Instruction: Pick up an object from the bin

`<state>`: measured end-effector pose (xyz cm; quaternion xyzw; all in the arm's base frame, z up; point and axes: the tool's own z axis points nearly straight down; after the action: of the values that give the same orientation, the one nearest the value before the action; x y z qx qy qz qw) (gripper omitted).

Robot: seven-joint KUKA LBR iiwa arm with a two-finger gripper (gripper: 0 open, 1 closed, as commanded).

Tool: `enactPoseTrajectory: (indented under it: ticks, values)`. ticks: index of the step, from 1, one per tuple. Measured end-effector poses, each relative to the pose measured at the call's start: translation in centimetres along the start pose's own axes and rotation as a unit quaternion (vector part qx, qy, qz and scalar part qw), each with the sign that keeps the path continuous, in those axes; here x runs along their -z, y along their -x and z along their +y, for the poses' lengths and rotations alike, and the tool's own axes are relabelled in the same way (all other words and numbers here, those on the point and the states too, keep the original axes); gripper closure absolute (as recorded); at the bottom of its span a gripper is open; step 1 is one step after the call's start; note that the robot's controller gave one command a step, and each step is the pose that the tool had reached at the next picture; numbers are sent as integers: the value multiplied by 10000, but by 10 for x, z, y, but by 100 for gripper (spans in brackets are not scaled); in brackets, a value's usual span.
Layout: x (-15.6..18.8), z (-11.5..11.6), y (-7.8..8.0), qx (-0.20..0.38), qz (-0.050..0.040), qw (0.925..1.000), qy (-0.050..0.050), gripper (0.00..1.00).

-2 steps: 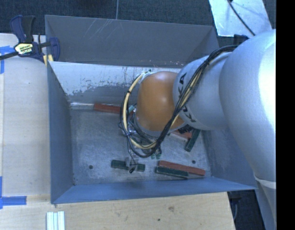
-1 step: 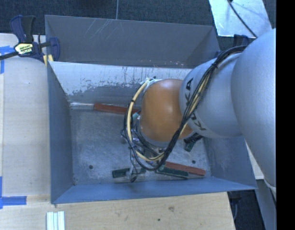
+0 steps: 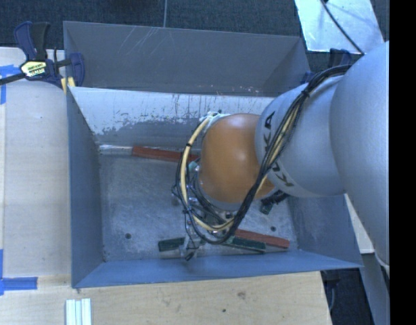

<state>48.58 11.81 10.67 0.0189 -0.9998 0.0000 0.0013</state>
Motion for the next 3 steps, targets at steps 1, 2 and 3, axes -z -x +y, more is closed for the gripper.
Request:
enactPoseTrajectory:
  ticks: [1,2,3]
  values:
    - [-37,1,-2,-829,5,9966,-3,0]
    - [-37,1,-1,-825,2,9966,-1,0]
    - [-35,1,1,-831,-43,9965,10,100]
